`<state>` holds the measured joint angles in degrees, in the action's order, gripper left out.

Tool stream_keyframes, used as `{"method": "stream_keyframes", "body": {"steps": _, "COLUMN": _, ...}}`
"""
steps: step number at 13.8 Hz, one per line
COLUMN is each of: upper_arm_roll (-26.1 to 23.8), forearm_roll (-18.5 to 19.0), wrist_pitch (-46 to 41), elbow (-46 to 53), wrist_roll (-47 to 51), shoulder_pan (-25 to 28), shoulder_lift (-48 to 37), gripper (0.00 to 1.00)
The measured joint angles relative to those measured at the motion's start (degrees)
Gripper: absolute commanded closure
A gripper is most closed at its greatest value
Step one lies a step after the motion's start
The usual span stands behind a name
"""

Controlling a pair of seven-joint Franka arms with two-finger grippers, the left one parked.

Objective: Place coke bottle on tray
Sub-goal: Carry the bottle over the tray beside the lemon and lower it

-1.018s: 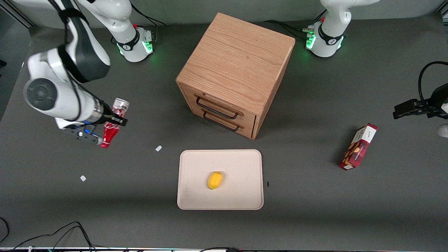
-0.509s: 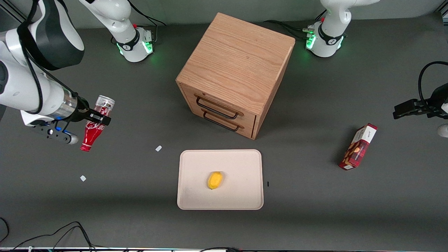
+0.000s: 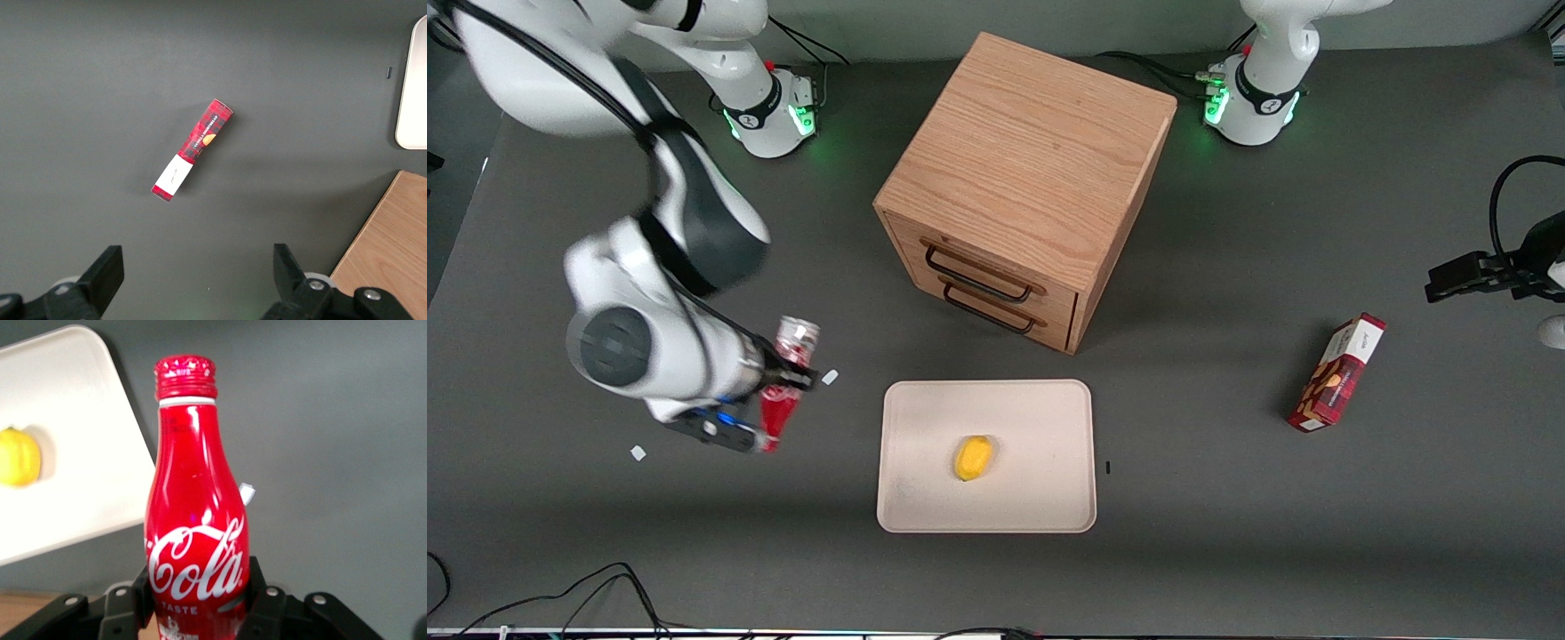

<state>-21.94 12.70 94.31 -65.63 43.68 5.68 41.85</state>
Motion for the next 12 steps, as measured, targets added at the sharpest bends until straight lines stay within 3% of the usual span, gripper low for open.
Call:
{"method": "stream_keyframes", "body": {"steps": 1, "upper_arm_roll": 5.05, "forearm_roll": -0.08, "wrist_pitch": 2.05, "elbow": 3.64, "wrist_roll": 0.39, "shoulder_pan": 5.89, "shoulder_lift": 3.82, "gripper": 1.00}}
{"method": "stream_keyframes", "body": {"steps": 3, "upper_arm_roll": 8.62, "forearm_roll": -0.13, "wrist_pitch": 7.87, "elbow": 7.61, "wrist_roll": 1.06, "shoulder_pan": 11.48, "shoulder_lift": 9.08, "gripper": 1.00}}
{"method": "stream_keyframes", "body": {"steps": 12, "upper_arm_roll": 8.80, "forearm_roll": -2.35, "wrist_pitch": 19.92, "elbow": 9.59, "wrist_roll": -9.34, "shoulder_pan": 11.63, "shoulder_lift": 17.74, "gripper": 1.00}}
